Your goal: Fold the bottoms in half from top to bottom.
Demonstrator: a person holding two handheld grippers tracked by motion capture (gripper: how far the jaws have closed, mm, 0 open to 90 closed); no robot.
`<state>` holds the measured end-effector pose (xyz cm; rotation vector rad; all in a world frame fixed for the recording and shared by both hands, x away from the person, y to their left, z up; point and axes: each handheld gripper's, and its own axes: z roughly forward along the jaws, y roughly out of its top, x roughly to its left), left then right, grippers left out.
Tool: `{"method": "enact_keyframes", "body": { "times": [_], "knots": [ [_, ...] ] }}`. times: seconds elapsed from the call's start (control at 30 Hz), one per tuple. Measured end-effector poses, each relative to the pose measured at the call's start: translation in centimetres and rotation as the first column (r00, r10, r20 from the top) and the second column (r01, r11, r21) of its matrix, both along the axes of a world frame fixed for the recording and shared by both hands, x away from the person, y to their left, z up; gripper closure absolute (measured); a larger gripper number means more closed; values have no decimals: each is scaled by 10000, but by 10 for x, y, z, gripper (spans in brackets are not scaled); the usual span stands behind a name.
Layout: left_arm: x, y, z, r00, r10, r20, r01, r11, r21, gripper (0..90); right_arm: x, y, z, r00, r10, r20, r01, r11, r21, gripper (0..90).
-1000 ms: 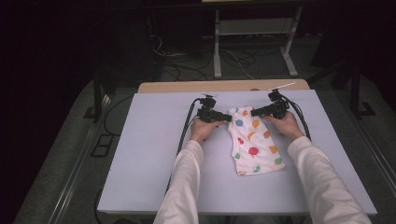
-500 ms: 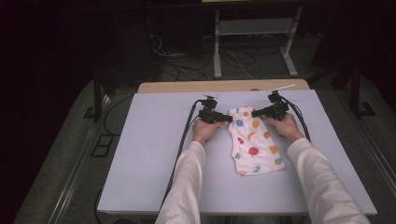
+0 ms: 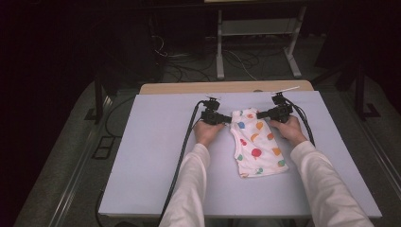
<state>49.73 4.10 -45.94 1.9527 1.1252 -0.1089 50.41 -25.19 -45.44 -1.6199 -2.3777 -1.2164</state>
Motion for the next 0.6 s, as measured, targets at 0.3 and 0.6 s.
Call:
{"method": "enact_keyframes", "body": {
  "times": [0.3,0.6],
  "knots": [
    [-3,5,3,9996,164,210,-167,9998,116,887,-2,-2,0,9998,-157,92,157,9998,77,877],
    [-7,6,13,9987,178,474,-177,9998,-27,886,-7,-3,9,9993,-167,326,159,9996,240,877]
  ]
}}
